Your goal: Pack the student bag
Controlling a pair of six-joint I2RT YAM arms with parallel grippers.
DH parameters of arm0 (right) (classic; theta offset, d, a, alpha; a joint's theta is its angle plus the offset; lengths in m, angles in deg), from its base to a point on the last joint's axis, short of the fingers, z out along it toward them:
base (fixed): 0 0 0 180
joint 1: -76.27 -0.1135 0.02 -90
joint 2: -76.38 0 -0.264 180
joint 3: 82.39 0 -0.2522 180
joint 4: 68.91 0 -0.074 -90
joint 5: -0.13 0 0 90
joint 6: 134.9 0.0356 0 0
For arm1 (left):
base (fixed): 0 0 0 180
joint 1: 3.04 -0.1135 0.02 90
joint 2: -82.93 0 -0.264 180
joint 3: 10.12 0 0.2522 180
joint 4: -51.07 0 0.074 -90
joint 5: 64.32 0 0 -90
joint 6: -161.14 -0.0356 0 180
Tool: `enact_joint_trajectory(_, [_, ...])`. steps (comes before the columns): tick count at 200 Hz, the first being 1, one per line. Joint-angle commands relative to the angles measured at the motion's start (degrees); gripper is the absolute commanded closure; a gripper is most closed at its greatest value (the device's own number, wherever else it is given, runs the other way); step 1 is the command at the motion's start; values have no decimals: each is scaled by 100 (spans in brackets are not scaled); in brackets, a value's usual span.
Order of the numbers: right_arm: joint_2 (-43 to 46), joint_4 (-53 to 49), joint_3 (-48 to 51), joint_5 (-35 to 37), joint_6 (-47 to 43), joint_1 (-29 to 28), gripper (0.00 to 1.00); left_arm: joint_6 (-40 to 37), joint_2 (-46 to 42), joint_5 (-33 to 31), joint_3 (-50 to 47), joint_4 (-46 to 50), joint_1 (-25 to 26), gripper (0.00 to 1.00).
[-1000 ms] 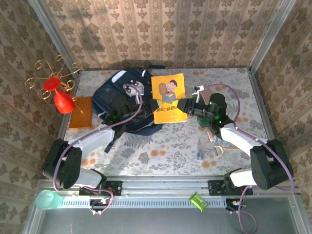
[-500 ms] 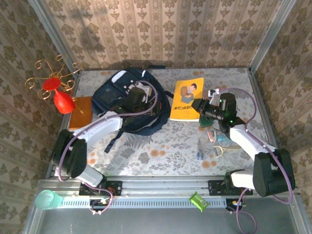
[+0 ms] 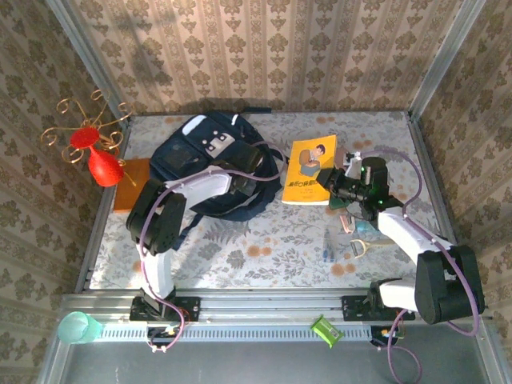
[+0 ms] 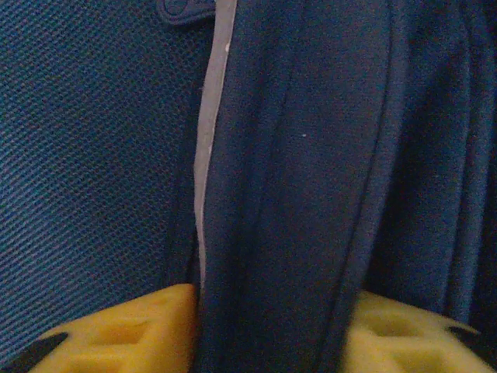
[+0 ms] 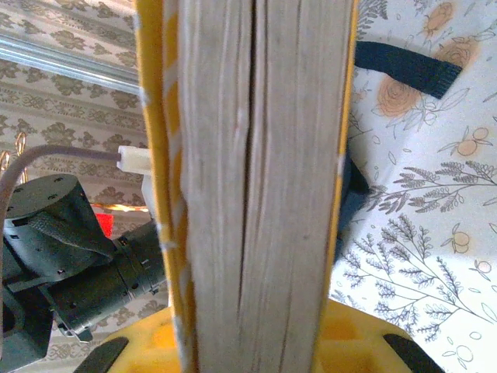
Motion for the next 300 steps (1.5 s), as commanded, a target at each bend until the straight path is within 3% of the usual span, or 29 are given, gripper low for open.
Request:
enact_joint_trajectory(1, [135,218,-29,-93,-186,22,100,-396,-55,-283,146,131,-101,76])
enact_joint_trajectory(29, [396,-413,-111,155,-630,22,100,-720,-865,651,-31,-58,-101,100])
enact_joint_trajectory(64, [764,-1085,-269,261,-1134,-3,100,-558,-2137,2493,-263,-261,-452,100])
enact_joint_trajectory(114, [462,-1556,-832,-535,-1266,-615,100,-374,-2871,4593,-247,-459,-1500,100])
enact_joint_trajectory(157, [-405,-664,-1117,-627,-514,-1456,100,-229,-2963,4994,77,-411,-1770,100])
enact_joint_trajectory(194, [-1545,180,-1643,-271,231,-1983,100,288,-2833,5138,497,-263,-1903,100])
enact_joint_trajectory(233, [-2471,787,-2159,857,752,-2508,100,596,-2663,5279,875,-100,-1937,100])
enact_joint_trajectory(300, [-3967,922,-3560,2770,1172,-3038,100,620,-2450,5786,1276,57,-2065,100])
